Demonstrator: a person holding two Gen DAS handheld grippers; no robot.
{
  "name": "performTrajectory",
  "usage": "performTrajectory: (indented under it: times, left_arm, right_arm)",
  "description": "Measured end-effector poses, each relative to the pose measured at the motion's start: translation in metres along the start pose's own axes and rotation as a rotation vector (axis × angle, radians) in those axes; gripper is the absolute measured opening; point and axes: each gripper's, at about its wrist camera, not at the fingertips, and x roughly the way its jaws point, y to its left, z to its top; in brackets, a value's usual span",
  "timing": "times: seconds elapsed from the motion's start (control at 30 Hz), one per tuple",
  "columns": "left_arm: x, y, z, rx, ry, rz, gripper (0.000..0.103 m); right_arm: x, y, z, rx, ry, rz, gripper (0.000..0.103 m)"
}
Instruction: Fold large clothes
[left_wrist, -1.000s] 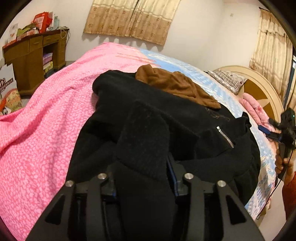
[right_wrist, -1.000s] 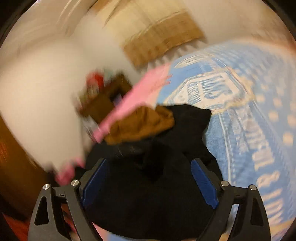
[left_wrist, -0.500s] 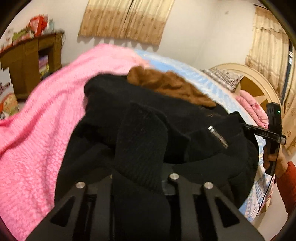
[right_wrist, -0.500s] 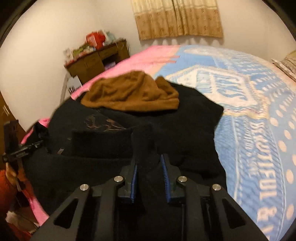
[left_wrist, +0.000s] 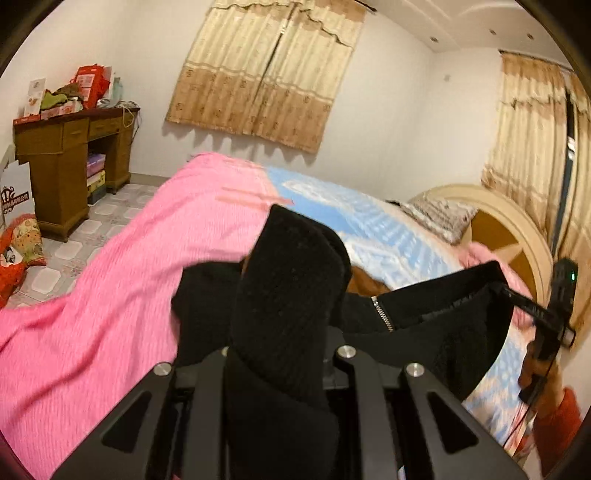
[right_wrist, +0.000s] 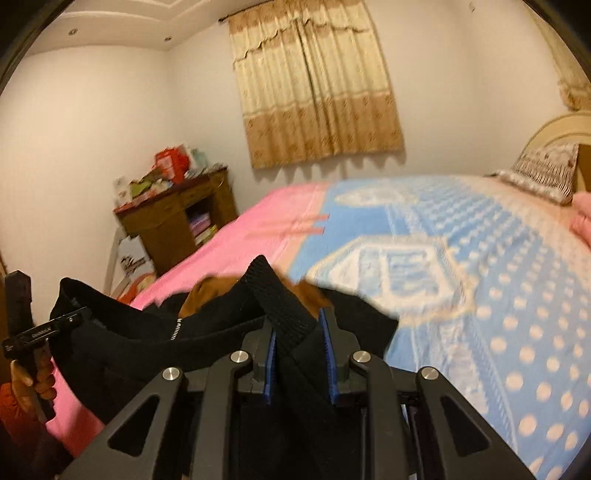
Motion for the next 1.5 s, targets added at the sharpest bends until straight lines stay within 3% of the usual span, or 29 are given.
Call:
performTrajectory:
  times: [0.13,0.27,0.33,0.37,0.4,0.47,0.53,0.63,0.73,0.83,0.87,0.93,0.97,1.03,1.1,1.2,1.37,1.5]
  left_arm:
    - [0.042,0.002,0.044,-0.029,-0.006,0.071,0.019]
    - [0.118,0.016,0.061,-0.104,0.057,0.154,0.023]
    - [0.153,0.028,0.054,-0.143,0.097,0.226,0.039]
    - [0.166,0.034,0.05,-0.16,0.103,0.286,0.052]
    - [0.185,0.047,0.041,-0.18,0.11,0.375,0.064]
    - [0.211,0.066,0.028,-0.221,0.171,0.453,0.079]
    - [0.227,0.087,0.013,-0.319,0.234,0.425,0.08]
    - [0.227,0.087,0.014,-0.307,0.21,0.431,0.08]
    - [0.235,0.085,0.015,-0.299,0.242,0.456,0.083]
    - [0.235,0.086,0.017,-0.325,0.269,0.475,0.092]
    - [0.236,0.086,0.018,-0.332,0.275,0.467,0.092]
    - [0.228,0.091,0.022,-0.359,0.286,0.409,0.091]
    - [0.22,0.094,0.024,-0.375,0.292,0.378,0.091]
    - [0.191,0.1,0.032,-0.407,0.255,0.327,0.091]
    - [0.16,0.096,0.039,-0.368,0.2,0.342,0.097]
    - [0.134,0.072,0.043,-0.219,0.19,0.421,0.098]
    - [0.127,0.031,0.049,-0.009,0.162,0.473,0.099]
    - [0.127,0.033,0.072,-0.035,0.147,0.47,0.099]
  right_arm:
    - [0.038,-0.004,0.042,0.01,-0.044,-0.068,0.021]
    - [0.112,-0.024,0.056,0.063,0.003,-0.148,0.021]
    - [0.15,-0.036,0.044,0.081,0.038,-0.205,0.021]
    - [0.163,-0.04,0.038,0.076,0.053,-0.231,0.021]
    - [0.184,-0.046,0.024,0.063,0.091,-0.279,0.021]
    - [0.214,-0.058,-0.005,0.038,0.162,-0.347,0.021]
    - [0.232,-0.071,-0.021,0.071,0.227,-0.364,0.022]
    - [0.229,-0.076,-0.016,0.085,0.196,-0.452,0.024]
    - [0.237,-0.086,-0.018,0.13,0.25,-0.434,0.026]
    - [0.237,-0.091,-0.019,0.164,0.263,-0.405,0.037]
    - [0.237,-0.093,-0.02,0.182,0.267,-0.386,0.043]
    - [0.227,-0.107,-0.019,0.28,0.253,-0.282,0.043]
    - [0.217,-0.111,-0.018,0.33,0.221,-0.243,0.043]
    - [0.174,-0.121,-0.013,0.452,0.073,-0.186,0.043]
    - [0.129,-0.122,-0.008,0.518,-0.062,-0.189,0.043]
    - [0.107,-0.09,0.003,0.421,-0.053,-0.165,0.043]
    - [0.124,0.024,-0.006,0.091,0.066,-0.035,0.043]
    - [0.158,0.097,-0.027,-0.088,0.16,0.073,0.043]
